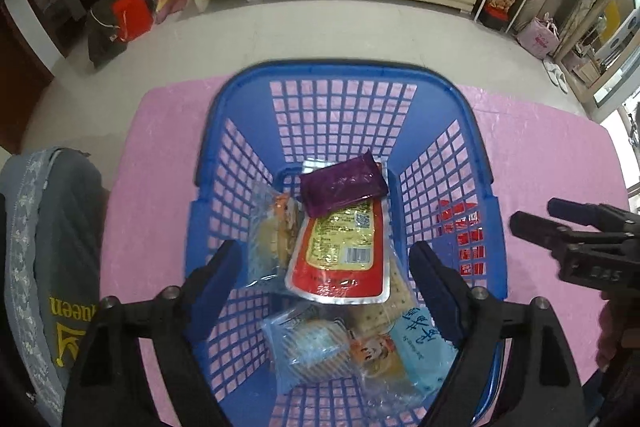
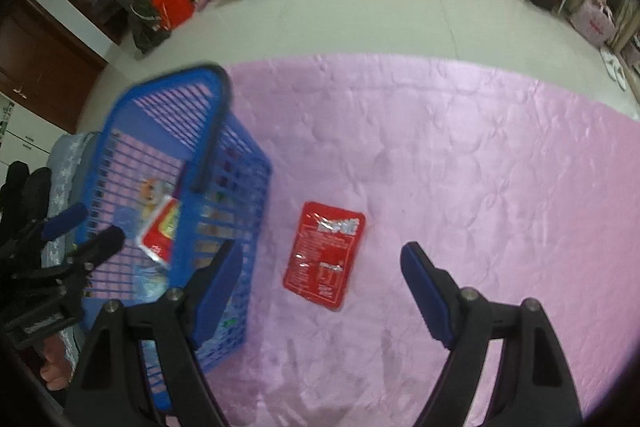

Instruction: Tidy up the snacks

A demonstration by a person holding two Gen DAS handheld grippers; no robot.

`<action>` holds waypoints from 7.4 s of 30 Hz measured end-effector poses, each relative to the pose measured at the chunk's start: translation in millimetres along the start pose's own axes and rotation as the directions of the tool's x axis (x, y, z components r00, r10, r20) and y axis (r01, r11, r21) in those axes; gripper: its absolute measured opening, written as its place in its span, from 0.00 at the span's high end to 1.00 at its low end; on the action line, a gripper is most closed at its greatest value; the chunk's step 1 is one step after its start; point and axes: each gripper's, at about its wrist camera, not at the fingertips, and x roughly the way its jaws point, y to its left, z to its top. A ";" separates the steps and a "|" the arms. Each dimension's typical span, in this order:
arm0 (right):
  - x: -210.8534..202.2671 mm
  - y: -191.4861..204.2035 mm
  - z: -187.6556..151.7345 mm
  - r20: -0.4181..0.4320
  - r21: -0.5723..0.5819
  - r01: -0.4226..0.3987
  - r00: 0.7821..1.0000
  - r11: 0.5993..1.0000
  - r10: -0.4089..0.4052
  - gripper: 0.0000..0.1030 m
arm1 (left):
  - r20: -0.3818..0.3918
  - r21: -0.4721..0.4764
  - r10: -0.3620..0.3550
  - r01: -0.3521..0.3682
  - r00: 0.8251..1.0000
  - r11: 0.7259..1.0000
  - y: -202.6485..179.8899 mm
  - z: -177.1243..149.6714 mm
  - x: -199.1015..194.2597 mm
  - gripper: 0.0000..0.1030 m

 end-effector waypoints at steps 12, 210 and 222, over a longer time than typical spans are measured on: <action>59.8 -21.4 -6.4 -0.091 0.045 0.029 0.996 0.999 -0.025 0.18 | 0.020 0.035 0.045 -0.045 0.999 0.998 -2.7 9.5 13.1 0.00; -225.4 54.5 -353.8 0.744 -0.134 0.118 0.667 0.984 0.021 0.00 | 0.669 -0.003 0.002 -0.001 0.743 1.000 -83.0 -330.6 -229.8 0.00; -219.5 56.0 -355.9 0.734 -0.142 0.110 0.679 0.984 0.030 0.00 | 0.642 -0.031 -0.027 0.060 0.766 0.998 -74.6 -331.9 -223.5 0.00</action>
